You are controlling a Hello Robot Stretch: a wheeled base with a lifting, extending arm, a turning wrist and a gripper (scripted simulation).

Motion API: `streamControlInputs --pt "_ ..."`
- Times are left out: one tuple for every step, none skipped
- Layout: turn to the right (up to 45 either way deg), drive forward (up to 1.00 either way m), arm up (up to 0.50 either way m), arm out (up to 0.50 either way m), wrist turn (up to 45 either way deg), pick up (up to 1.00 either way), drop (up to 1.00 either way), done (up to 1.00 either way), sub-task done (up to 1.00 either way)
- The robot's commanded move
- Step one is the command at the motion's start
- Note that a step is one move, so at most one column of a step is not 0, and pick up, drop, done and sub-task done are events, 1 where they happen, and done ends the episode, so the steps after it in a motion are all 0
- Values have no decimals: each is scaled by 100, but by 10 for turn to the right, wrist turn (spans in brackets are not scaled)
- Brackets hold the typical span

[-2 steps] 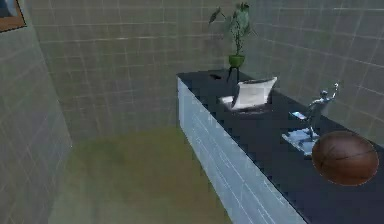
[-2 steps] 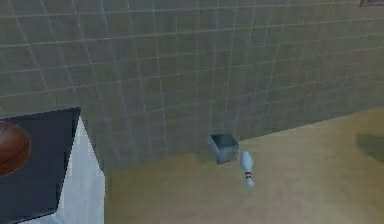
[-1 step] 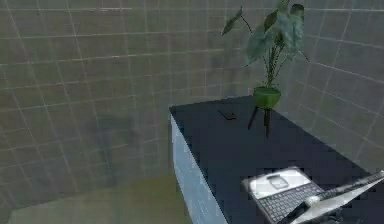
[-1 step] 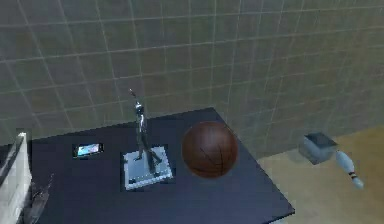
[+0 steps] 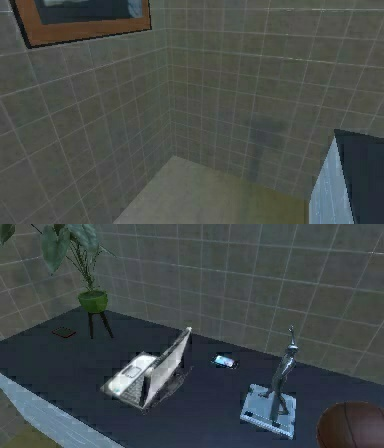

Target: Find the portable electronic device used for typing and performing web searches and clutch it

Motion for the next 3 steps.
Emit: streamControlInputs --pt "-90 0 0 0 0 0 0 0 0" --pt "0 0 50 0 0 0 0 0 0" --pt "0 0 38 0 0 0 0 0 0"
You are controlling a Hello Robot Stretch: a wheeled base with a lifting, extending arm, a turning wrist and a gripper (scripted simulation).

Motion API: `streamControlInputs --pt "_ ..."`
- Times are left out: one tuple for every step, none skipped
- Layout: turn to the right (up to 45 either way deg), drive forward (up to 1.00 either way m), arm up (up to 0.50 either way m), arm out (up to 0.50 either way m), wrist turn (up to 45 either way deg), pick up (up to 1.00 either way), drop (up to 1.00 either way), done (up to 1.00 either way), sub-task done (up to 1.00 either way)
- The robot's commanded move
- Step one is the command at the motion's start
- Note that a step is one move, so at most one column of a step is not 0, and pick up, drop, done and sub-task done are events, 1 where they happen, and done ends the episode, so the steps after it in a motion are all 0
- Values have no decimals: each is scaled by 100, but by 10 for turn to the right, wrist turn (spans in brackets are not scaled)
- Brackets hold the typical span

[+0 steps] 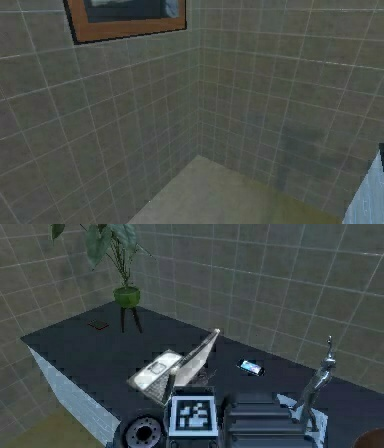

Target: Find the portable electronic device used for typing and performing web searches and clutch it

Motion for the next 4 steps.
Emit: streamControlInputs --pt "0 0 0 22 0 0 0 0 0" --pt "0 0 0 0 450 0 0 0 0" --pt "0 0 0 0 450 0 0 0 0" --pt "0 0 0 0 450 0 0 0 0"
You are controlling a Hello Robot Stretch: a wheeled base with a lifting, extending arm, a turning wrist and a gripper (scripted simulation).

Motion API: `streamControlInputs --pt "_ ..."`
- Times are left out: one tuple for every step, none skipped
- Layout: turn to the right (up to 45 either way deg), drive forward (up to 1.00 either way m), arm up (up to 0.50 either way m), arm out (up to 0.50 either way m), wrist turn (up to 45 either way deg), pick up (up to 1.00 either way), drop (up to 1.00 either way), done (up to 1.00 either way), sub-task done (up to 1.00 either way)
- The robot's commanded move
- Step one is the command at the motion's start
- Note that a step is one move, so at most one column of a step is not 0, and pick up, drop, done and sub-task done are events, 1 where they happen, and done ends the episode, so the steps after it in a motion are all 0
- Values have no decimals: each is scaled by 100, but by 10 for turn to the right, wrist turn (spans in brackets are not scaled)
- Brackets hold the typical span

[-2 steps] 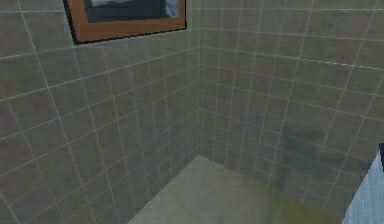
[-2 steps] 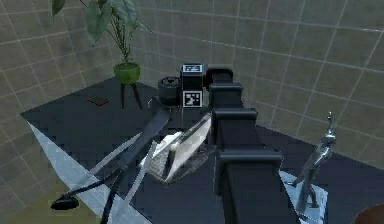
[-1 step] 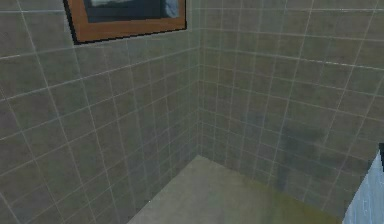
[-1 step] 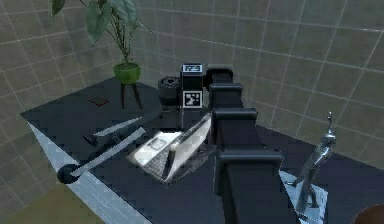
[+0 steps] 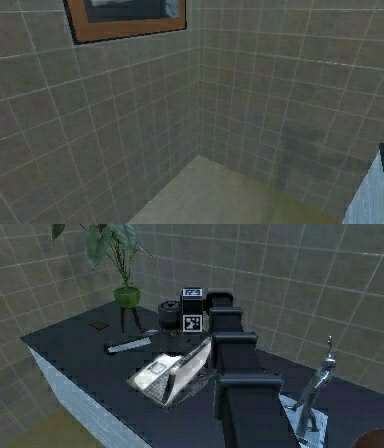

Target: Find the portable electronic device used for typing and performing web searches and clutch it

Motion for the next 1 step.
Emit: streamControlInputs --pt "0 0 0 0 270 0 0 0 0"
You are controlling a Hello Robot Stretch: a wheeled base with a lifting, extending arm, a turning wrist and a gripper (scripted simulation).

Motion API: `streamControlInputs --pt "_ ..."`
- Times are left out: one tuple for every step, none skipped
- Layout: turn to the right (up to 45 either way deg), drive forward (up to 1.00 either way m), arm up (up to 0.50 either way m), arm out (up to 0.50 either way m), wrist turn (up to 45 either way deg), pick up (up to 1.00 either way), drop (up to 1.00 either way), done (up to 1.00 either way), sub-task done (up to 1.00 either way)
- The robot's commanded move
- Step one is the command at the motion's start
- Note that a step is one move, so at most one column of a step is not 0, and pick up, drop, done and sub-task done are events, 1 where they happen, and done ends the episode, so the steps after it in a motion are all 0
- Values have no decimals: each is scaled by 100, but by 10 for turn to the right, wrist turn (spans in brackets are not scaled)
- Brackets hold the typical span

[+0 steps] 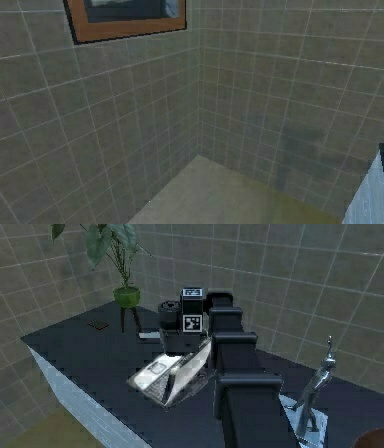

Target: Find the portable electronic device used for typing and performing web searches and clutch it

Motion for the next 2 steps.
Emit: streamControlInputs --pt "0 0 -26 0 0 0 0 0 0" --pt "0 0 0 0 0 100 0 0 0"
